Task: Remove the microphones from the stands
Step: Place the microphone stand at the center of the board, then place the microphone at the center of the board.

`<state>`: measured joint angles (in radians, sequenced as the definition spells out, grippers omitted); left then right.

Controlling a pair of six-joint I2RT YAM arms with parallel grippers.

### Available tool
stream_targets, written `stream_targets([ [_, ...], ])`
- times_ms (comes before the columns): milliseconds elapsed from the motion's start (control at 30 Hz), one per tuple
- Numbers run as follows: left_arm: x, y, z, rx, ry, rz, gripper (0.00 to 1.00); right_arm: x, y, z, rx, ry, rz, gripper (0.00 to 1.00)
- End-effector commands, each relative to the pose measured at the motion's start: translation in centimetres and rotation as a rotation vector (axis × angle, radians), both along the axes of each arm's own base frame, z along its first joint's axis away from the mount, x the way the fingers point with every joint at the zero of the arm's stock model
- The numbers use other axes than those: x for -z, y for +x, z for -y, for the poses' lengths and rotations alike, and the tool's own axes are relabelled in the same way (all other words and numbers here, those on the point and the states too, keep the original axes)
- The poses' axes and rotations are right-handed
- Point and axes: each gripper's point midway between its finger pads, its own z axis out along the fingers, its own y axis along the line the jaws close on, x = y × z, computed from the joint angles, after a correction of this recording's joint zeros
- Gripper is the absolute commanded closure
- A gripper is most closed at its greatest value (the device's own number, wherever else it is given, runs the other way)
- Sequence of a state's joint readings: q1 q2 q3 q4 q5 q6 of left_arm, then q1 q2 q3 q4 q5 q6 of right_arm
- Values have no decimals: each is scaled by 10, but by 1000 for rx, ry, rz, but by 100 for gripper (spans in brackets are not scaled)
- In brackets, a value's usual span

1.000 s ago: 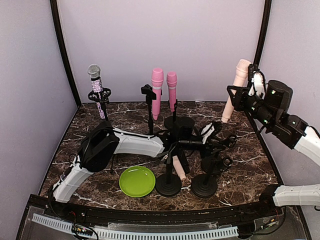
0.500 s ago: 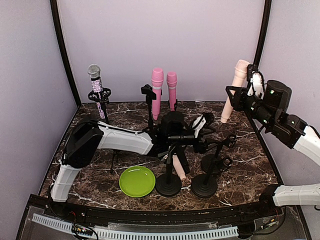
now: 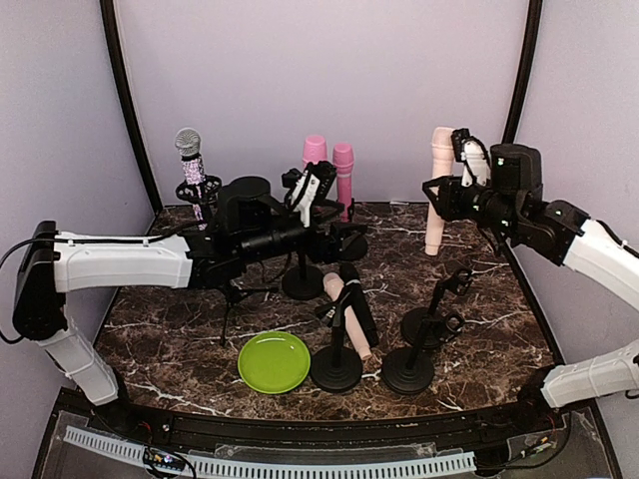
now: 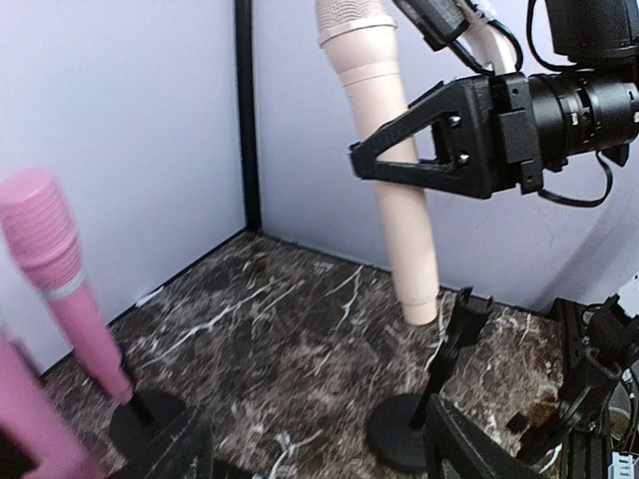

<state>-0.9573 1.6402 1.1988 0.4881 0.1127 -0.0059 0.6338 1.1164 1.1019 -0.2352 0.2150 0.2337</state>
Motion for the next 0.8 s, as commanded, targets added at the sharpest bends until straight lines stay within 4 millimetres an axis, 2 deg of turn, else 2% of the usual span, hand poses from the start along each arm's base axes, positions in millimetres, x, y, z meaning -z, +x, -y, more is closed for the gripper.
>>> stream_targets([
  [0,13,-16,-66,-100,123,-162,23,24,2,-18,-73,-36,-132,98],
  [33,17,-20,-73,-92,140,-182,22,32,4,-23,-87,-41,-167,98],
  [67,13,-27,-85,-93,152,-196,21,40,6,-28,-97,-42,-202,98],
  [100,24,-31,-94,-91,188,-234,20,47,8,-33,-107,-40,-238,98],
  [133,18,-35,-103,-91,186,-240,19,56,9,-39,-121,-37,-278,98],
  [167,25,-37,-111,-86,214,-272,18,65,9,-44,-135,-36,-319,98],
  [200,20,-39,-119,-83,212,-273,18,73,10,-48,-139,-34,-353,98],
  [233,25,-42,-125,-84,237,-290,17,79,12,-49,-132,-34,-379,98],
  [267,18,-43,-133,-86,232,-276,17,84,11,-55,-150,-25,-409,98],
  [300,23,-45,-138,-88,248,-282,16,90,12,-57,-150,-26,-435,97],
  [400,20,-41,-162,-146,243,-242,14,111,18,-61,-127,-49,-518,96],
  [433,27,-41,-167,-161,248,-244,14,119,19,-63,-118,-59,-549,96],
  [500,24,-39,-183,-215,231,-216,14,141,21,-66,-102,-79,-620,96],
  [533,31,-37,-190,-248,246,-209,14,151,21,-67,-95,-85,-652,96],
  [567,25,-39,-195,-264,229,-186,14,159,21,-69,-90,-91,-681,96],
  [600,29,-38,-200,-285,237,-181,14,166,21,-71,-88,-97,-707,96],
  [767,16,-38,-226,-384,230,-104,15,199,25,-70,-36,-174,-805,96],
])
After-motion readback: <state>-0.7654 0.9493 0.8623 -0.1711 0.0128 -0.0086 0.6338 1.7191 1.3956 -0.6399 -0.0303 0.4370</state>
